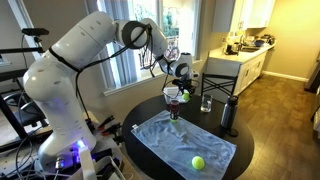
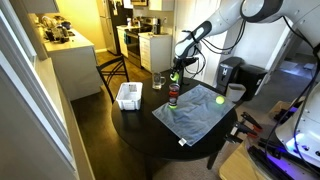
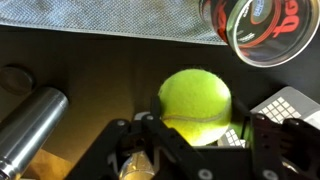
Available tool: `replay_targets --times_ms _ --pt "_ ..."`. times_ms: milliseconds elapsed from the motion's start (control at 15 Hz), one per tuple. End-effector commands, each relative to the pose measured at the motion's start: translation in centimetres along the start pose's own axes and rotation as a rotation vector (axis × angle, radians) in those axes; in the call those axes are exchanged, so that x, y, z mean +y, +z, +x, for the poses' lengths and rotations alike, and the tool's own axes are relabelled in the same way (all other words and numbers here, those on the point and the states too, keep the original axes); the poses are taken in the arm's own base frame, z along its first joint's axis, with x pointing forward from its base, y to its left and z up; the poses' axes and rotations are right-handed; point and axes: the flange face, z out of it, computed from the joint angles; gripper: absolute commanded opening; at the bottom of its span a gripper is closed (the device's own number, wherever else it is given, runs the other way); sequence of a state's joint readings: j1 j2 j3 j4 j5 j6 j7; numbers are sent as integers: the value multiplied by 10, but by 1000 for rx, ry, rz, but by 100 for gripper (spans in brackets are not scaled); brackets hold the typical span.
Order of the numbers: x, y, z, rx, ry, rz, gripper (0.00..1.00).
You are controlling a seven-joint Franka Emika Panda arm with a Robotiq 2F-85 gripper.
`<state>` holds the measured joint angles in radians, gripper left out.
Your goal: Put the left green ball in the container
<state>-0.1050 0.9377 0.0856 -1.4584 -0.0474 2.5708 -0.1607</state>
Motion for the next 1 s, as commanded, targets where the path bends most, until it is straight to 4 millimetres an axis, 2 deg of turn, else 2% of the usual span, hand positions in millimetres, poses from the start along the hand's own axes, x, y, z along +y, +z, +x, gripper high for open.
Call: replay_targets --times_ms 0,533,933 --pt "-21 -18 -11 -2 -59 11 41" --pt "-68 -40 -31 -61 -110 35 41" --pt "-72 -32 -54 -157 -110 28 41"
